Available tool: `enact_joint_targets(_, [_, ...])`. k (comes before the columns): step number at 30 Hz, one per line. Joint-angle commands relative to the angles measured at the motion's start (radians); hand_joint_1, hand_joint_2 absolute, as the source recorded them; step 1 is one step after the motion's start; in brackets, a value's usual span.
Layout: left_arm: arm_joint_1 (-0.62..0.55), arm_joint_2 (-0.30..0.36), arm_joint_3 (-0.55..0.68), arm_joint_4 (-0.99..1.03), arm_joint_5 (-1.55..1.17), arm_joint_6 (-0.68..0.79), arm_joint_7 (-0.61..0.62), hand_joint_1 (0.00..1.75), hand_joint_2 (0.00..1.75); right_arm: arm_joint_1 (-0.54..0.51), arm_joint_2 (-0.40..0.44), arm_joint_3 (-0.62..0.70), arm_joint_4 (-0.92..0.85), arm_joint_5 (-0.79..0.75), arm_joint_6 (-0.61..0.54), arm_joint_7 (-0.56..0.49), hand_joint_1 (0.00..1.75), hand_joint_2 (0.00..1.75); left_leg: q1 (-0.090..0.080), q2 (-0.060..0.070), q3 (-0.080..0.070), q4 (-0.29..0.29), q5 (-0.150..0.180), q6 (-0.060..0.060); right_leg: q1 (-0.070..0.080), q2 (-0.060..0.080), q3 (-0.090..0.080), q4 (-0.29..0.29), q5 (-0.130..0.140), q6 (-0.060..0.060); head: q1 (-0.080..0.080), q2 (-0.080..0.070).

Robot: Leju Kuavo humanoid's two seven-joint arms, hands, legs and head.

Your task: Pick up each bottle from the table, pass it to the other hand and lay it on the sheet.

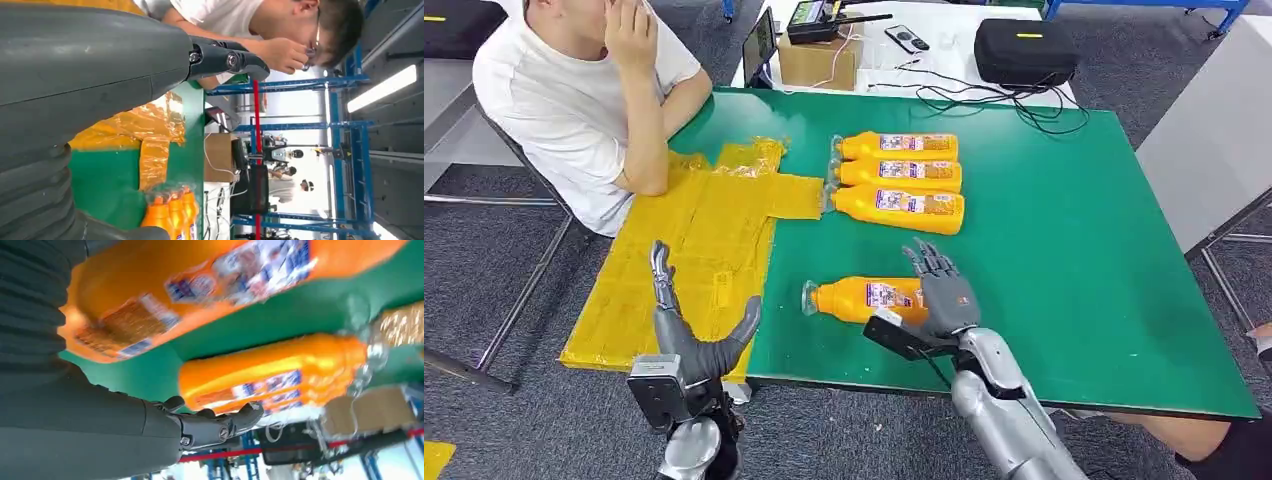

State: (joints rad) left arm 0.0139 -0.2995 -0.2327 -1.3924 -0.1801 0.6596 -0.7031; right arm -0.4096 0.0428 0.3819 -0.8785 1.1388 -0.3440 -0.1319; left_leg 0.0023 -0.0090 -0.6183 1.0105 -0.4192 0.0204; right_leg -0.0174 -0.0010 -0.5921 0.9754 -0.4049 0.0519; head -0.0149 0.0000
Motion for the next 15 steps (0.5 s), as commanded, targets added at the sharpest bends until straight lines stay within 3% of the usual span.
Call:
enact_joint_targets(1, [0.002,0.028,0.035,-0.008,-0.024,-0.011,0.025,0.0,1.75,-0.155,0.02,0.136,0.214,0.058,0.071,0.114,0.0,1.75,0.0,0.004,0.004,-0.001,-0.002,-0.001,0.001,0.003,0.003,0.0,-0.001,-0.002,0.0,0.0])
enact_joint_targets(10, [-0.008,0.022,0.048,0.009,-0.022,-0.022,0.025,0.0,1.75,-0.222,0.015,0.182,0.344,0.036,0.22,0.109,0.0,1.75,0.0,0.002,0.004,0.0,-0.002,-0.001,0.0,0.002,0.003,0.0,-0.001,-0.002,0.0,0.0])
enact_joint_targets(15, [0.007,0.013,0.073,-0.025,-0.017,-0.026,0.035,0.0,1.75,-0.241,-0.005,0.278,0.359,0.106,0.277,0.197,0.0,1.75,0.0,0.003,0.007,0.0,-0.004,-0.002,0.001,0.003,0.005,0.001,-0.003,-0.004,0.0,0.0])
